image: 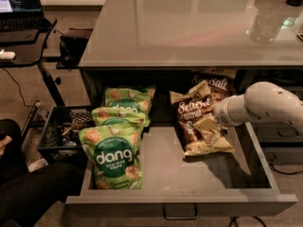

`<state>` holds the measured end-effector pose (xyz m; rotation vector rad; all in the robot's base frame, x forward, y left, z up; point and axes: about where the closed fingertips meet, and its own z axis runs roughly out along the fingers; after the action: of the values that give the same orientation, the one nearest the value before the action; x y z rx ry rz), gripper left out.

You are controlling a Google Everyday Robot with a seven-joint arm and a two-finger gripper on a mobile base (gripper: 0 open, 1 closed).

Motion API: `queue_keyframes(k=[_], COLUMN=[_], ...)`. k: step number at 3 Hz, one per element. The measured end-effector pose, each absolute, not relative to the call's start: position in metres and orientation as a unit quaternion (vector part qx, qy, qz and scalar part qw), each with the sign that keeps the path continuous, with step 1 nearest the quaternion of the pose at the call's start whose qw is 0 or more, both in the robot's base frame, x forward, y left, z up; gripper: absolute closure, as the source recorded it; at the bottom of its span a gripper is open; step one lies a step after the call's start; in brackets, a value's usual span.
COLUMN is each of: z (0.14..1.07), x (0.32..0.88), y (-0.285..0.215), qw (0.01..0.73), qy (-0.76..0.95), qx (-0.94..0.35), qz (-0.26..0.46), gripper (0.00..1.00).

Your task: Pick brown chip bag from top drawer and place on counter

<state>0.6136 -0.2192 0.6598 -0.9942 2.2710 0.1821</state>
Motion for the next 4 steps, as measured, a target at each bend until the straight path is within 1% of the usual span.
queue_keyframes(k=[2, 3, 4], z=[0.66, 0.664, 0.7], x=[0.614, 0.612, 0.602], y=[-0.219, -0.217, -0.215], qw=[0.322, 0.32, 0.338], qy=[0.865, 0.862, 0.843], qx=[-0.379, -0.385, -0.402], qz=[0.069, 0.081, 0.115], gripper=[0.89, 1.0, 1.0])
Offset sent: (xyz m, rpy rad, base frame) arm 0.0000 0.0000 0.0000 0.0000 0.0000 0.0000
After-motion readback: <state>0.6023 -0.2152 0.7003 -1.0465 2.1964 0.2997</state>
